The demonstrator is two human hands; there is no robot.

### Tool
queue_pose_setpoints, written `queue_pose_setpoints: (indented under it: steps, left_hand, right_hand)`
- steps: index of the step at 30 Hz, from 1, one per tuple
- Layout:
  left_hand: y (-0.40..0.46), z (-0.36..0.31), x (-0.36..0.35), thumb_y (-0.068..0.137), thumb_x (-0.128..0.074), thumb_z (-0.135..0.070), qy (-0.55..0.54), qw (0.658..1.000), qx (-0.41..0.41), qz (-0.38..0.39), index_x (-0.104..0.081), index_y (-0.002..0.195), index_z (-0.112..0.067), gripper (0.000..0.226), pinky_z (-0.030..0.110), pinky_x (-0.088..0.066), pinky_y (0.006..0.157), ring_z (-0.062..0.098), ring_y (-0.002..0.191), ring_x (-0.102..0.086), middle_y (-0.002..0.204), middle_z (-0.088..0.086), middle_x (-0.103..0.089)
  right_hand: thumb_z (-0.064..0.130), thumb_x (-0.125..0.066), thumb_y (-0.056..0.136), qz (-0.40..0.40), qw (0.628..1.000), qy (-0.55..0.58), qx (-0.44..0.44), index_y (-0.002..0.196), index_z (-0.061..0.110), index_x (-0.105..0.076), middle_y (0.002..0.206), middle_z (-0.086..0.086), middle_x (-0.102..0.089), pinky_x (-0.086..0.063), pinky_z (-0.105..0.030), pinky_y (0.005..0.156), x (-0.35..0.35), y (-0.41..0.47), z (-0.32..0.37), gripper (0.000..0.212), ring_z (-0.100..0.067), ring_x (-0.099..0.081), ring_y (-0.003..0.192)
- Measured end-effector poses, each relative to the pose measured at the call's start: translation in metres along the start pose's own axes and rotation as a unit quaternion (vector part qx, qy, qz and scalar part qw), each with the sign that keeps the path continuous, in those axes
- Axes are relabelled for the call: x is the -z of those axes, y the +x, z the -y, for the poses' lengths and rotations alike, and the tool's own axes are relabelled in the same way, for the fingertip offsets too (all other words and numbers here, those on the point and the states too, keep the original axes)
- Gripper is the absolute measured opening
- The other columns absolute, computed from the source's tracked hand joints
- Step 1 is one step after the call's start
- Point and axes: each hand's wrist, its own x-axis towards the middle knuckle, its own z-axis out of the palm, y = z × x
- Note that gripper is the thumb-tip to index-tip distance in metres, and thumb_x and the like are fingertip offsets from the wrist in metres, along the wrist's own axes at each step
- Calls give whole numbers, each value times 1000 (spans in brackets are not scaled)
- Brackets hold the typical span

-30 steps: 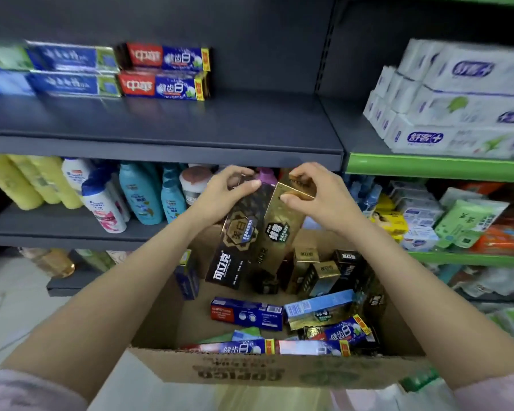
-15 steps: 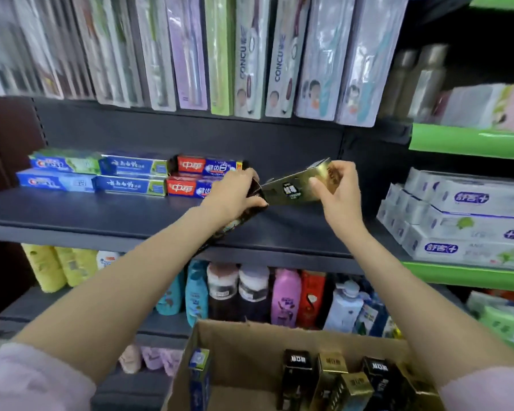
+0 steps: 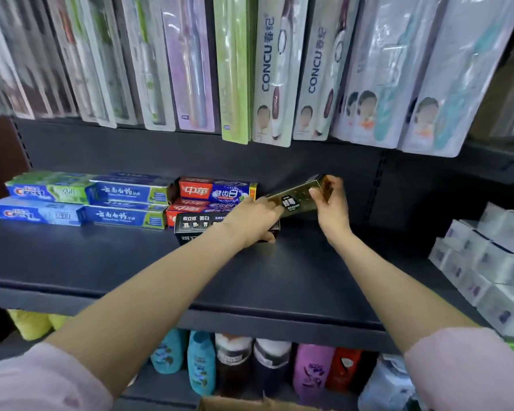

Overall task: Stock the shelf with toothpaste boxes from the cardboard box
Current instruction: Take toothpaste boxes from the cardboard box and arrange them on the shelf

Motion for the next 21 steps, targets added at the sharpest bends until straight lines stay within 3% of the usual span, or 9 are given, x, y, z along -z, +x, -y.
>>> queue_pose_setpoints:
  steps: [4, 9, 12, 15, 16, 18, 20, 21]
  left_hand:
    - [21, 4, -7, 89, -59, -37, 11, 1000, 2, 8, -44, 128, -12, 49, 35, -35, 96, 25, 122, -43, 129, 7, -52]
    - [42, -3, -16, 89, -58, -41, 15, 1000, 7, 6, -39, 136, -14, 58, 34, -34, 98, 23, 128, -39, 135, 5, -48]
    - [49, -7, -19, 88, -59, -41, 8, 1000, 7, -1, -37, 137, -14, 60, 33, -33, 99, 23, 129, -39, 137, 5, -47]
    - [54, -11, -18, 83, -67, -39, -46, 998, 38, -2, -33, 132, -9, 66, 34, -36, 95, 30, 118, -48, 125, 13, -54]
    - [56, -12, -18, 80, -71, -38, -75, 996, 53, 2, -31, 130, -8, 70, 36, -38, 94, 33, 113, -52, 121, 16, -55]
    - [58, -11, -17, 73, -77, -35, -129, 989, 73, 11, -29, 127, -7, 77, 41, -44, 94, 38, 109, -54, 117, 20, -57]
    - [59, -10, -14, 71, -80, -32, -169, 982, 79, 20, -27, 126, -5, 81, 42, -45, 92, 40, 109, -55, 115, 22, -59]
    - [60, -9, -12, 70, -81, -32, -184, 979, 79, 23, -27, 126, -4, 82, 42, -46, 91, 40, 109, -55, 114, 23, -59]
  right_hand:
    - [20, -56, 93, 51, 998, -37, -19, 130, 6, -43, 127, -12, -53, -35, -24, 90, 0, 24, -27, 42, -22, -51, 114]
    - [19, -66, 87, 76, 970, -231, -3, 127, 9, -52, 131, -17, -42, -33, -36, 104, 10, 49, -56, 44, -35, -40, 123]
    - [10, -64, 86, 125, 959, -254, -17, 122, 8, -54, 130, -15, -40, -36, -32, 99, 3, 44, -62, 38, -31, -44, 120]
    - [3, -57, 86, 146, 952, -267, 25, 131, 14, -49, 138, -10, -34, -28, -25, 104, 0, 32, -51, 47, -26, -33, 126]
    - [-1, -55, 84, 162, 957, -235, 46, 132, 16, -49, 138, -8, -36, -26, -23, 106, 1, 28, -46, 51, -25, -33, 127]
    - [-4, -52, 83, 252, 966, -50, 5, 126, 21, -52, 129, -3, -51, -32, -26, 108, 7, 18, -34, 49, -21, -45, 125]
    - [6, -57, 87, 348, 929, 99, -72, 117, 26, -55, 120, 4, -60, -39, -33, 108, 14, 9, -26, 36, -14, -52, 120]
    - [15, -62, 88, 369, 922, 96, -64, 115, 27, -56, 120, 7, -60, -41, -31, 106, 16, 6, -25, 31, -11, -53, 119]
